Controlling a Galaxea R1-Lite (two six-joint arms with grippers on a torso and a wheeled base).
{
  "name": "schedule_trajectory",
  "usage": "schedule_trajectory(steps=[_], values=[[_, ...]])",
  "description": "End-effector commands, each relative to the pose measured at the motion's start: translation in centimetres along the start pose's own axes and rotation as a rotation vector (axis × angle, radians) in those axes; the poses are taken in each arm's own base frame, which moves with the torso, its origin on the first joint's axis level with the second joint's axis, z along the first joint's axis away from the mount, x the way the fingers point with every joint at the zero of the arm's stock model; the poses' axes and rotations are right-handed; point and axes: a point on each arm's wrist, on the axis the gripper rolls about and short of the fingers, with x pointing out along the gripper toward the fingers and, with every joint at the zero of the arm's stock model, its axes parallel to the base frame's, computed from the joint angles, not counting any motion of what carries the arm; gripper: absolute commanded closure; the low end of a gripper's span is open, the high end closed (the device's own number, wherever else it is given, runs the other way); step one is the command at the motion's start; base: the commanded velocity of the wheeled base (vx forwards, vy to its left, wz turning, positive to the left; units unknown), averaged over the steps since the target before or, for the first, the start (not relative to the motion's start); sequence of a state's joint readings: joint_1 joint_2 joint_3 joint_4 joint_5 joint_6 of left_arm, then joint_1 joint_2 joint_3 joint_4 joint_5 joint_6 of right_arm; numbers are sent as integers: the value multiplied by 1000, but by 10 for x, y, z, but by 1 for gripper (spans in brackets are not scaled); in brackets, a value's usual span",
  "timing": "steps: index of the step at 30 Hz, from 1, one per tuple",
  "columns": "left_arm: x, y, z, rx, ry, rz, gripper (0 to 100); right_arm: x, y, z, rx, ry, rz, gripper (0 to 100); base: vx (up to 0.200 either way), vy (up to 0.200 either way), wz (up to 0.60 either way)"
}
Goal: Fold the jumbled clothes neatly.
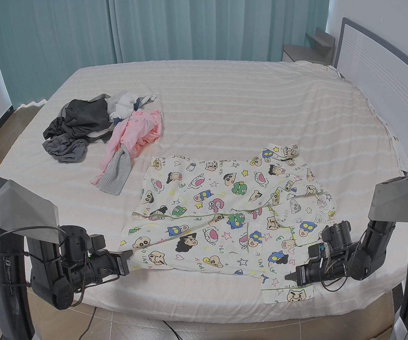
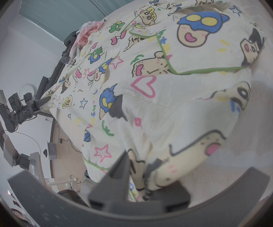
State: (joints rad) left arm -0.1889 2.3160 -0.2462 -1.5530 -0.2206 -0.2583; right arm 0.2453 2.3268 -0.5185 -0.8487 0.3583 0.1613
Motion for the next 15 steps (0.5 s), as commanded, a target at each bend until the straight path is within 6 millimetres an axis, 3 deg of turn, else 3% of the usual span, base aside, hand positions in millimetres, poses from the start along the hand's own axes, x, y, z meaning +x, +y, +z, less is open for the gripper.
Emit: schedule_trajectory(steps=[1, 6, 15], values=[[-4, -1, 0, 3, -5, -3, 100, -3, 2, -3, -2, 7, 0, 100, 0, 0, 0], [-8, -2, -3, 10, 10, 0, 100, -13, 5, -5, -11, 7, 2, 100, 0, 0, 0], [-21, -8, -12, 24, 64, -10, 100, -32, 9, -32, -45, 87, 8, 100, 0, 0, 0]])
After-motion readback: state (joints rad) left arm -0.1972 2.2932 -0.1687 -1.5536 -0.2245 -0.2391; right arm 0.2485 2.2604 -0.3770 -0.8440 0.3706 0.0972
